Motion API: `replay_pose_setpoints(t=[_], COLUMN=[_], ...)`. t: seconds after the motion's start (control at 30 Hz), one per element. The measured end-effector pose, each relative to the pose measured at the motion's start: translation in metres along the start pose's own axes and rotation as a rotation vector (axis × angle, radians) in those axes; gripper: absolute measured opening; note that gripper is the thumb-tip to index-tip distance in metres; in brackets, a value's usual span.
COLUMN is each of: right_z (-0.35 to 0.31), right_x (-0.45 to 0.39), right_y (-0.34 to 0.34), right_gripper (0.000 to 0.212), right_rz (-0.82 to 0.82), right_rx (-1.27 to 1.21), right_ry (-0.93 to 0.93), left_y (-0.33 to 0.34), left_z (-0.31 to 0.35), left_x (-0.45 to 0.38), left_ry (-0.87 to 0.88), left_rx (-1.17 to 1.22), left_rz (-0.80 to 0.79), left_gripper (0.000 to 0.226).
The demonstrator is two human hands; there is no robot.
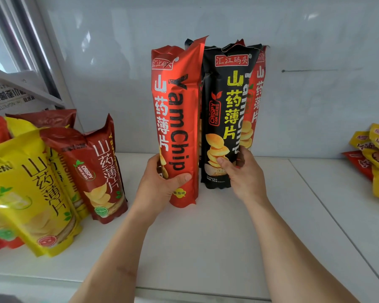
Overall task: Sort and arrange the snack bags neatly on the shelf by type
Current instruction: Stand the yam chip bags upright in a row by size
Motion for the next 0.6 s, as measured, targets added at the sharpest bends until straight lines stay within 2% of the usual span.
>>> replay_pose_setpoints(t=[0.37, 0.43, 0.5, 0.6], right_z=[-0.014, -0.023, -0.031, -0.045], right_x=[0.011, 0.021, 0.032, 0.049], right_y=[0.024, 0.011, -0.005, -0.013], right_gripper=[0.058, 0.051, 0.034, 0.029], right_rz=[-0.019, 0.027, 0.062, -0.009], right_rx=[-0.051, -0.017, -0.022, -0.035], right_ry=[0.002, -0.013, -0.036, -0.084], left_y=[-0.005, -0.001, 0.007, 0.018], left_z=[-0.006, -0.001, 0.0, -0.005], left_x=[0.008, 0.012, 0.017, 0.026], left_ry=[0.008, 0.026, 0.018, -0.006], left_rx=[0.125, 0.139, 0.139, 0.111], left_rz=[-0.027, -0.063, -0.118, -0.19], left_gripper=[0.085, 0.083, 0.081, 0.071])
Point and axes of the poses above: each hand's wrist, its own x-axis away from the middle knuckle, its own y-axis out of the palm, z = x × y, the point moved 9 cm from there along -x, towards the middle knuckle, and after that the axes turned 5 degrees about y, right-handed, at the moved point
